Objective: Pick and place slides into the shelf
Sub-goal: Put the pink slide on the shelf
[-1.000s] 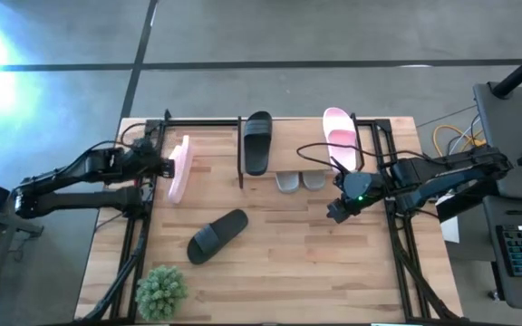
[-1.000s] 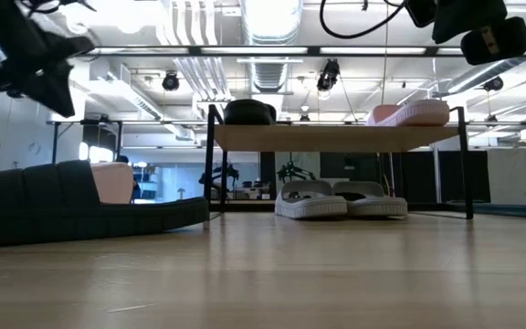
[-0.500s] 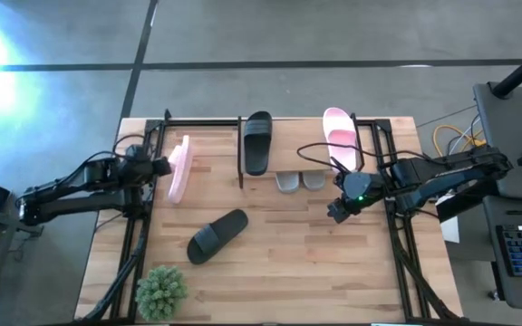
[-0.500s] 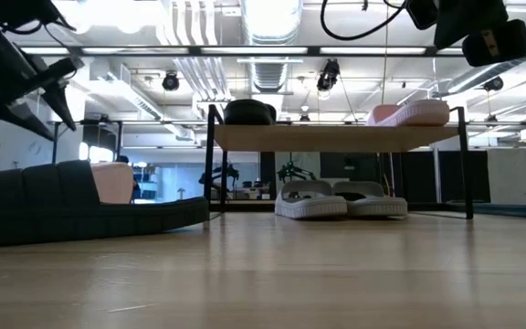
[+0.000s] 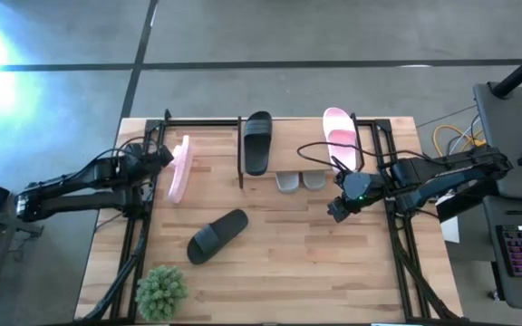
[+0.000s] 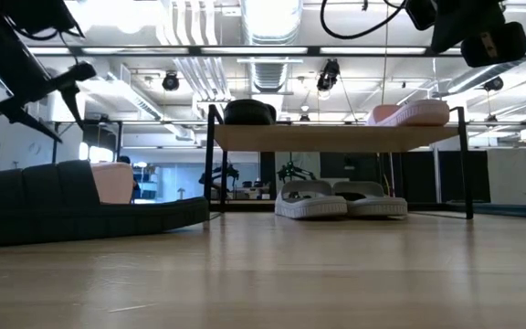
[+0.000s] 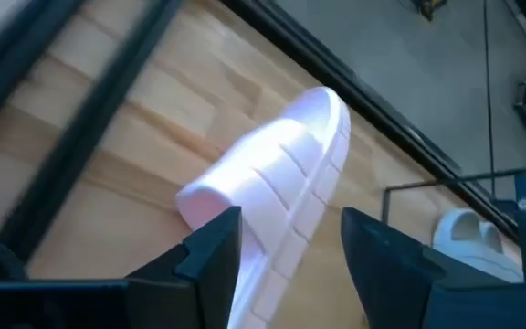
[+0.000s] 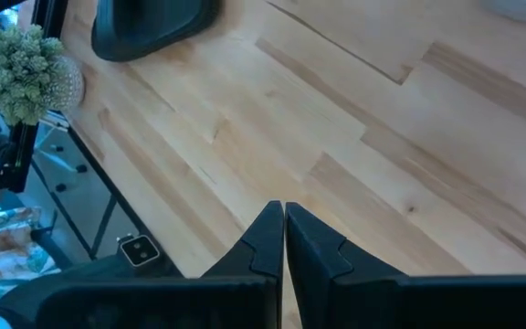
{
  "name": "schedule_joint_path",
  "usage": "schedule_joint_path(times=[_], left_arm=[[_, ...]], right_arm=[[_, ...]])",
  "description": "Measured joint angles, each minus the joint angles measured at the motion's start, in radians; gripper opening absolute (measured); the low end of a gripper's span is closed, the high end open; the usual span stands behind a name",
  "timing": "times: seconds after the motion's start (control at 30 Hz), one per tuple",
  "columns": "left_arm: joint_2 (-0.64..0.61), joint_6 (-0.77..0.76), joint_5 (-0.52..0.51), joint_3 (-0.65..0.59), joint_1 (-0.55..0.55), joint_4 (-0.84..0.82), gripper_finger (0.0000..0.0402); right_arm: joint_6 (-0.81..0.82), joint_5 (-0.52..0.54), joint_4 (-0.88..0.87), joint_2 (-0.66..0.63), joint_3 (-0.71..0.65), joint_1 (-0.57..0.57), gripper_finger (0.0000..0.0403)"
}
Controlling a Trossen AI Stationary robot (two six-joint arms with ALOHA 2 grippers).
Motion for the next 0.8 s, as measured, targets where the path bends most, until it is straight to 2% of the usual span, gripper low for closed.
schedule_joint_path(times=[0.27,0.33,0.53,0.67,0.8], left_arm=[[0.079,-0.093,-0.006,-0.002,-0.001,0.008,0.0168],[0.084,-0.114,0.018,-0.002,-0.001,0.014,0.0168],[0.070,-0.340,0.154,-0.003,0.001,0.069,0.0168],[0.085,-0.404,0.176,-0.007,0.000,0.042,0.0168],[0.117,-0.407,0.153,-0.011,-0.001,0.045,0.0168]], right_arm=[[-0.001,0.027,-0.036,0.000,0.000,0.000,0.0009],[-0.001,0.027,-0.043,0.000,0.000,0.000,0.0009],[0.004,0.027,-0.044,0.000,0.000,0.000,0.0009],[0.002,0.027,-0.044,0.000,0.000,0.000,0.0009],[-0.018,0.034,-0.046,0.000,0.000,0.000,0.0009]])
